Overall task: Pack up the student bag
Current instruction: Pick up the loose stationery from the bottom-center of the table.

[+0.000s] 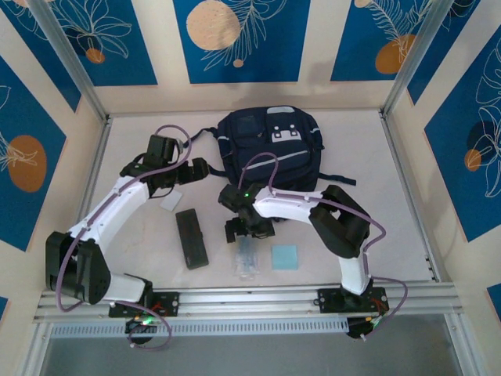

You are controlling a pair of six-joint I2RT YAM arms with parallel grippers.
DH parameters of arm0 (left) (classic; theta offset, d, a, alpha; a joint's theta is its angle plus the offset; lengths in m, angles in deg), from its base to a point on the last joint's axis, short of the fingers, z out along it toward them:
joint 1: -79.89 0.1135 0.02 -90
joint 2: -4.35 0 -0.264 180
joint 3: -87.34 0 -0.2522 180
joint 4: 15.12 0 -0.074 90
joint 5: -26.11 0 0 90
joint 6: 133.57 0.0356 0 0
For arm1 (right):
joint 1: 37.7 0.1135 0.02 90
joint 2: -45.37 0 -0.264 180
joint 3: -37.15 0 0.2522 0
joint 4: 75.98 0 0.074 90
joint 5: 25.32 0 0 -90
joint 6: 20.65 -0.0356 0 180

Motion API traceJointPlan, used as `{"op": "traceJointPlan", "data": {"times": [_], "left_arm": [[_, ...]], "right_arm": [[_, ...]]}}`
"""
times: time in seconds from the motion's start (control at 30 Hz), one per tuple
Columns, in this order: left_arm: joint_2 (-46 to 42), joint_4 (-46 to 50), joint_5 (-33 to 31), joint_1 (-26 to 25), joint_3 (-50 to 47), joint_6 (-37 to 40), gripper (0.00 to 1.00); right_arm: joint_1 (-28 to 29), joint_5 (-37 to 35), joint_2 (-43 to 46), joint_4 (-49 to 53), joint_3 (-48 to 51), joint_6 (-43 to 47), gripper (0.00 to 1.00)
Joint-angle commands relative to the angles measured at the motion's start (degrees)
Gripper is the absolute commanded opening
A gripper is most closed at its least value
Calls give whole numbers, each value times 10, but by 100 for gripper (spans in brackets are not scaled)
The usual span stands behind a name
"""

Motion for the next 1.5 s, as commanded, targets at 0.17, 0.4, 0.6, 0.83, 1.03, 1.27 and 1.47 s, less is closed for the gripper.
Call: {"op": "traceJointPlan", "data": {"times": [0.17,0.4,0.6,0.83,1.03,1.27,1.47], "left_arm": [[-21,-12,-15,7,-14,-16,100],[-20,-5,-30,7,-9,-18,100],[-19,9,-46,7,9,-6,100],[-28,26,-60,7,26,6,100],[-40,36,-68,7,34,12,100],[-43,16,-32,7,33,28,100],[-27,-32,34,0,30,41,96]], "right_arm": [[12,-3,-70,7,-49,12,94],[15,-25,-65,26,-61,8,65],[15,0,-33,30,-79,17,45],[15,16,-9,41,-83,25,26],[14,40,17,57,-95,42,1],[-10,110,65,52,-115,74,0],[-107,161,155,62,-109,97,0]]}}
